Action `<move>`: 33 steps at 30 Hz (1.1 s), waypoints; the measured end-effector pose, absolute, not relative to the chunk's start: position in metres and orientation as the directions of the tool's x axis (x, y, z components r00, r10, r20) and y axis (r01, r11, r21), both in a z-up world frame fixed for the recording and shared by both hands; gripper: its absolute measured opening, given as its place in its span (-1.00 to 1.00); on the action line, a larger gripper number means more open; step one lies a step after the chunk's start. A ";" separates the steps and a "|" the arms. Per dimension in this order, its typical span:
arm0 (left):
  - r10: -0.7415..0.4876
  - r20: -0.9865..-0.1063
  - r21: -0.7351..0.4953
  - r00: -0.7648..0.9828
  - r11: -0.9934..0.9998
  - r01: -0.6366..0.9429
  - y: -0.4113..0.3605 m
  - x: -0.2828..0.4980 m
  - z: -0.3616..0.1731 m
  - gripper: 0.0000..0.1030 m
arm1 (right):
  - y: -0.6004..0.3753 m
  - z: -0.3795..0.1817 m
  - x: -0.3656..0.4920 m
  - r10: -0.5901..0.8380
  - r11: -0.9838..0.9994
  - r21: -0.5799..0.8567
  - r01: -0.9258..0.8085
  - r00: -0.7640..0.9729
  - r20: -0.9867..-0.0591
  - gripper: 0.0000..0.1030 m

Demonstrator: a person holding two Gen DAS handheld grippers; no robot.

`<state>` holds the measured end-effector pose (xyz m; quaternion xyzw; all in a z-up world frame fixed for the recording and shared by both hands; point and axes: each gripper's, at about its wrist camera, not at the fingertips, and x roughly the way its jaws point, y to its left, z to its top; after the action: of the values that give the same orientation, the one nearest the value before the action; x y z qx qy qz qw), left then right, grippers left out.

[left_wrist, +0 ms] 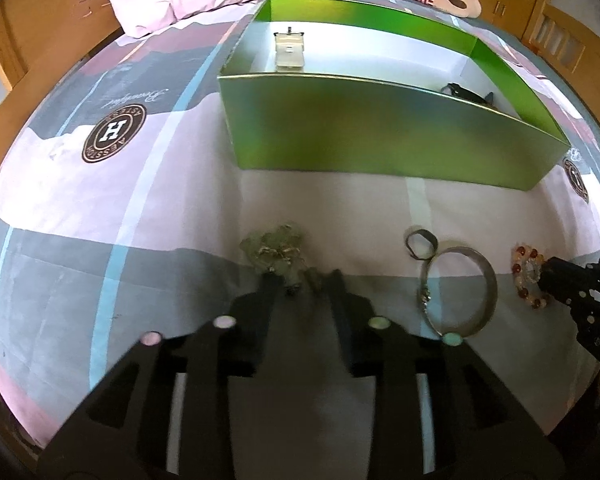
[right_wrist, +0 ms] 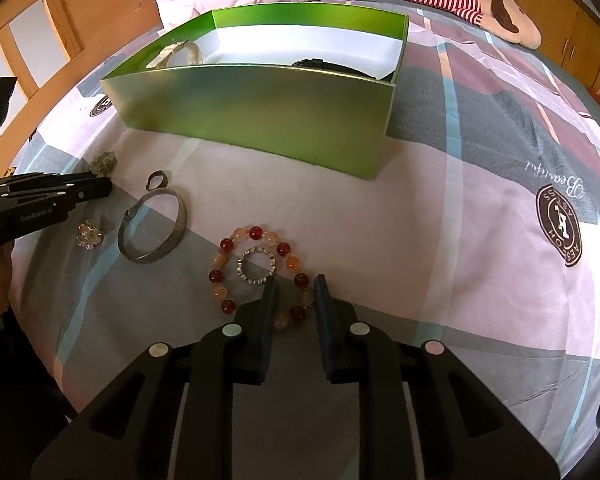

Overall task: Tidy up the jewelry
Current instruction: 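Grasp the green charm bracelet with the left tool while the right tool grasps the red-amber bracelet, then carry both bracelets into the green box and open both tools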

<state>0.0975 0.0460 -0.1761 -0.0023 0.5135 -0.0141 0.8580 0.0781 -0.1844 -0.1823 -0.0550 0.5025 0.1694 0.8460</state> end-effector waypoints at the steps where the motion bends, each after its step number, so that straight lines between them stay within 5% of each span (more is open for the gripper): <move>1: -0.027 -0.881 -0.024 0.472 1.000 0.013 0.047 0.099 -0.175 -0.17 | -0.185 -0.182 0.078 0.234 0.937 0.081 -0.340 0.437 -0.868 -0.59; 8: -0.023 -0.873 -0.032 0.488 0.999 -0.009 0.053 0.106 -0.171 -0.07 | -0.182 -0.183 0.078 0.229 0.935 0.069 -0.347 0.446 -0.865 -0.57; 15: -0.010 -0.875 -0.006 0.484 1.000 0.010 0.046 0.113 -0.178 -0.52 | -0.181 -0.183 0.078 0.231 0.933 0.067 -0.353 0.448 -0.864 -0.58; 21: -0.012 -0.870 -0.001 0.492 1.000 0.023 0.044 0.111 -0.178 -0.59 | -0.175 -0.181 0.076 0.240 0.925 0.063 -0.375 0.447 -0.862 -0.84; 33: -0.004 -0.851 0.028 0.524 0.998 0.054 0.036 0.095 -0.151 -0.65 | -0.184 -0.138 0.063 0.300 0.925 0.112 -0.363 0.514 -0.804 -0.85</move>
<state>0.0951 0.0356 -0.1510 0.0256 0.4873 -0.0167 0.8727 0.0626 -0.1838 -0.1378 -0.0351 0.4547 0.1907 0.8693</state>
